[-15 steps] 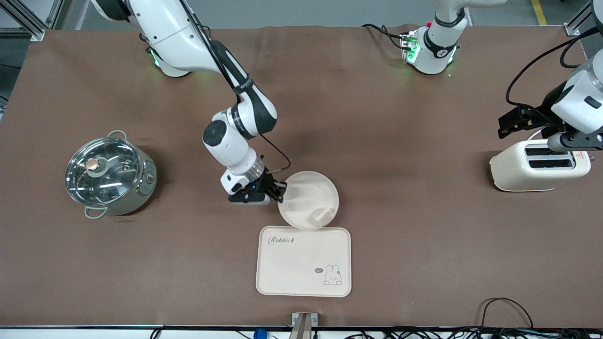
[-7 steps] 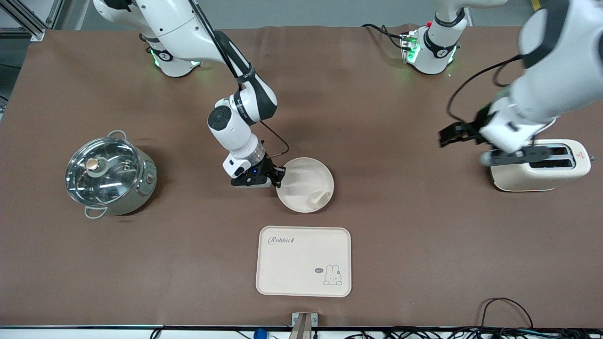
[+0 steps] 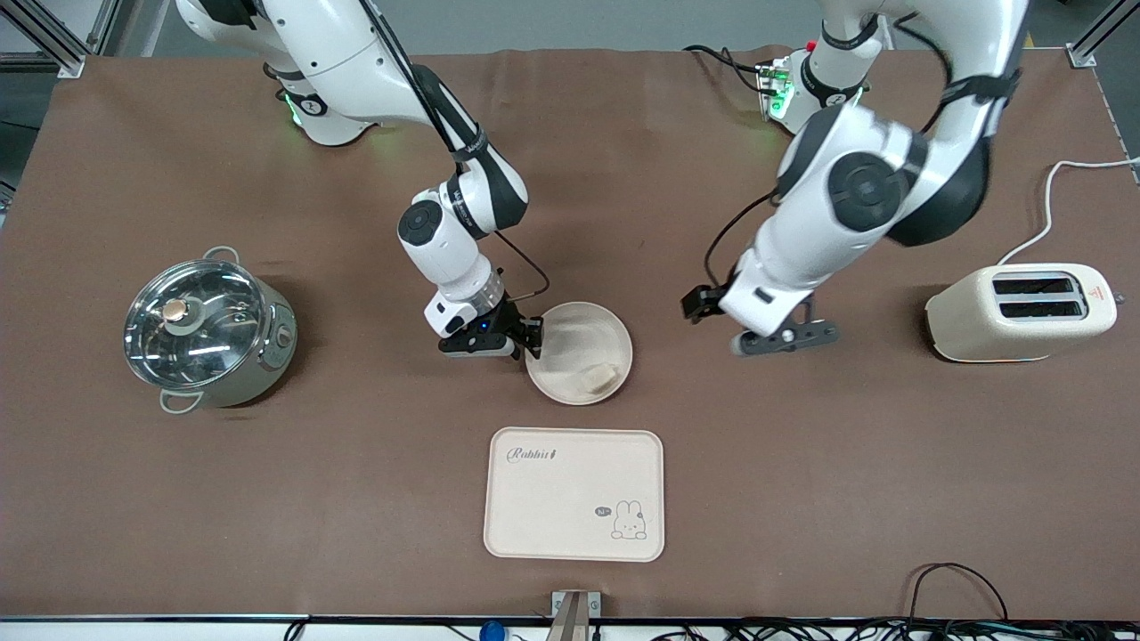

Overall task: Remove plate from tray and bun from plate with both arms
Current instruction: 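Lift the plate off the tray while the left gripper reaches toward it, then set the plate down while the left gripper grasps the bun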

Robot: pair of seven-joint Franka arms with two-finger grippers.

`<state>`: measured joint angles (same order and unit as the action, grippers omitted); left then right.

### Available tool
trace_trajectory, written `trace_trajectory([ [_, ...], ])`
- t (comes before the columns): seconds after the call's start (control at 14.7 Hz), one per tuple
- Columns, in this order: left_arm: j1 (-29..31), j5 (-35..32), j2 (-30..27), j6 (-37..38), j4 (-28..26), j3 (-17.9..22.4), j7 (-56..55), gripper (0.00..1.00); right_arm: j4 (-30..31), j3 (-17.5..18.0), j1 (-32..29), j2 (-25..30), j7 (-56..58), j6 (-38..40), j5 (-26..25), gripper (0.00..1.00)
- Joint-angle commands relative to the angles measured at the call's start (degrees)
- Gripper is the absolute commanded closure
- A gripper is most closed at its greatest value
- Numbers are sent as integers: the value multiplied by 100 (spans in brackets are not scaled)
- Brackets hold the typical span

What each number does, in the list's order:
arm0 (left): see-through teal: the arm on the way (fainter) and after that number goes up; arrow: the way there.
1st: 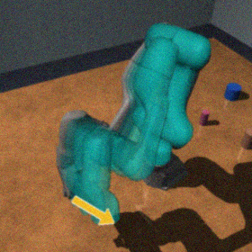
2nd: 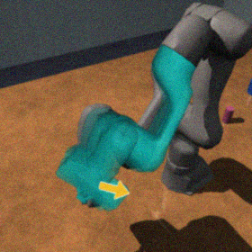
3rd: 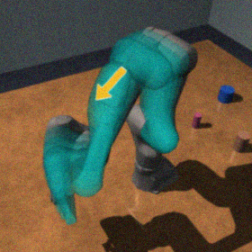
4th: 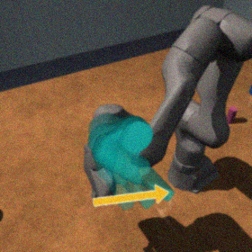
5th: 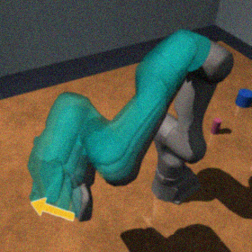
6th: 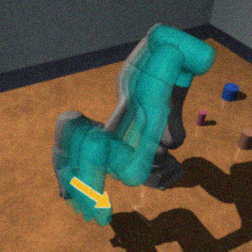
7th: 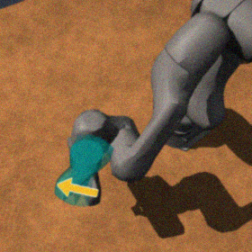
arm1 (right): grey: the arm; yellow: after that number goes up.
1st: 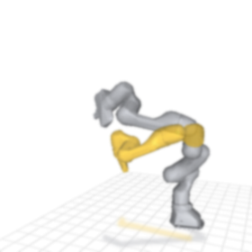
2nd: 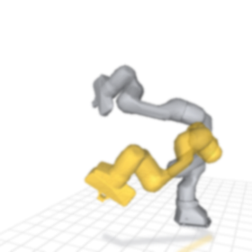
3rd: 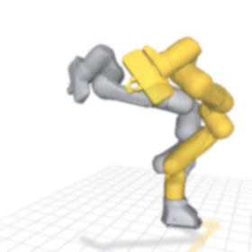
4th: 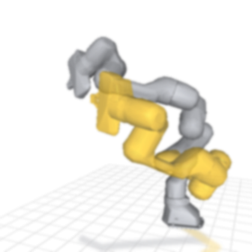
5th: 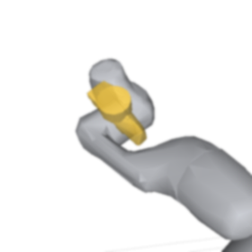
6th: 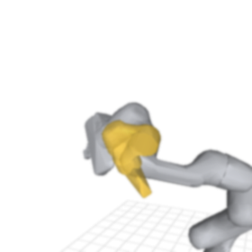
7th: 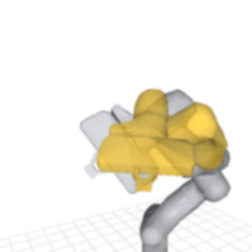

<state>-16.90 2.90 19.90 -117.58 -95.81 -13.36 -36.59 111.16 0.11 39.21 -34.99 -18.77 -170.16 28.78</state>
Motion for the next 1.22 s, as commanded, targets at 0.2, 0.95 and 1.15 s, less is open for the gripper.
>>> trace_trajectory([
  [0.2,-551,-545,997,-1424,254,9,-427,0,107,-46,-290,737,-575,1052,58,0],
  [0.95,-1271,-554,2615,-3297,765,70,-1403,0,-647,-942,-2460,2750,1549,5349,-1485,0],
  [1.15,-1351,-545,2686,-3342,765,97,-1438,0,-1042,-986,-3040,3330,1955,6596,-1831,0],
])
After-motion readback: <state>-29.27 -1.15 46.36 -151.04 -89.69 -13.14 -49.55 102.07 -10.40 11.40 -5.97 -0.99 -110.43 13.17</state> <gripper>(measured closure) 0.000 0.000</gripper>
